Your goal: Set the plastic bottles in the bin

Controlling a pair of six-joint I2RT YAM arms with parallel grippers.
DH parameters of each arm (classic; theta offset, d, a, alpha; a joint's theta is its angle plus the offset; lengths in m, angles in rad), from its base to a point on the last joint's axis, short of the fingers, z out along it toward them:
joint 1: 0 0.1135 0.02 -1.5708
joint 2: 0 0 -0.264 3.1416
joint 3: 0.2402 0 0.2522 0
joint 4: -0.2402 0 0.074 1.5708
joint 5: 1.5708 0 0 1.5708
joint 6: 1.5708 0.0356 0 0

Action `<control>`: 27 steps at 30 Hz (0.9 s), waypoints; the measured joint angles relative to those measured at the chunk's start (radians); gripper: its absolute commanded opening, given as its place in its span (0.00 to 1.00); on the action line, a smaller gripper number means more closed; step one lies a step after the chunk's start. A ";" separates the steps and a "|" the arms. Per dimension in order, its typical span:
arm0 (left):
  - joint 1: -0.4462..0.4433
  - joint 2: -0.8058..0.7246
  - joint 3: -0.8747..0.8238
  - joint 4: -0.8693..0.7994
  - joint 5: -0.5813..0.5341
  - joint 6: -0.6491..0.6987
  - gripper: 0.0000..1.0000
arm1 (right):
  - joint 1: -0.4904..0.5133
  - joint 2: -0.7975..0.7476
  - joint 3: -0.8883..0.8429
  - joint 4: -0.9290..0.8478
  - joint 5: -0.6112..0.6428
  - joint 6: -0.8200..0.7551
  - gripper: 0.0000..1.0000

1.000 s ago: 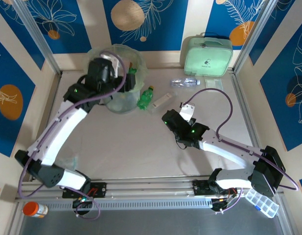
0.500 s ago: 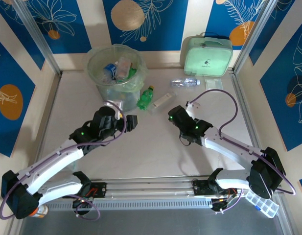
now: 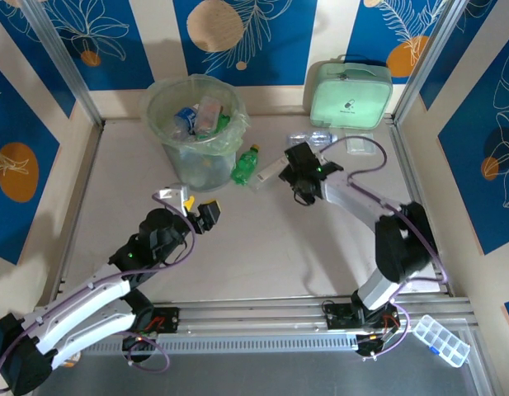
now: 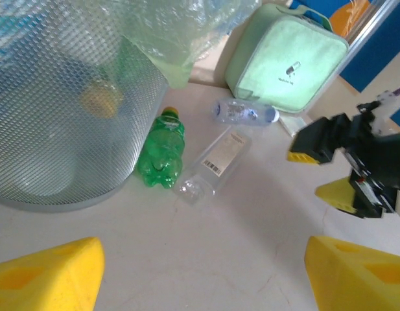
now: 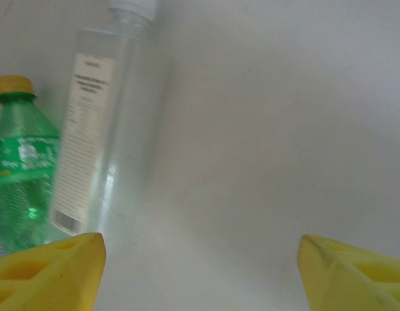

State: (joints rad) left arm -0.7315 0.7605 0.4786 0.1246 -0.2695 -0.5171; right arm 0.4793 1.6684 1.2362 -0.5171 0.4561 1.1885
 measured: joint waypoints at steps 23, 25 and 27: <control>0.000 -0.012 -0.015 0.011 -0.019 -0.035 0.81 | -0.083 0.607 0.597 -0.224 -0.159 0.109 0.83; 0.000 -0.008 -0.015 0.011 -0.019 -0.035 0.81 | -0.090 0.605 0.597 -0.225 -0.171 0.116 0.79; 0.000 0.002 -0.015 0.016 -0.019 -0.035 0.81 | -0.095 0.604 0.590 -0.229 -0.177 0.122 0.75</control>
State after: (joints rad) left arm -0.7315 0.7628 0.4637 0.1402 -0.2882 -0.5526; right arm 0.3847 2.2723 1.8263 -0.7464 0.2787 1.3102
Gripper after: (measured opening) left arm 0.809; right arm 0.780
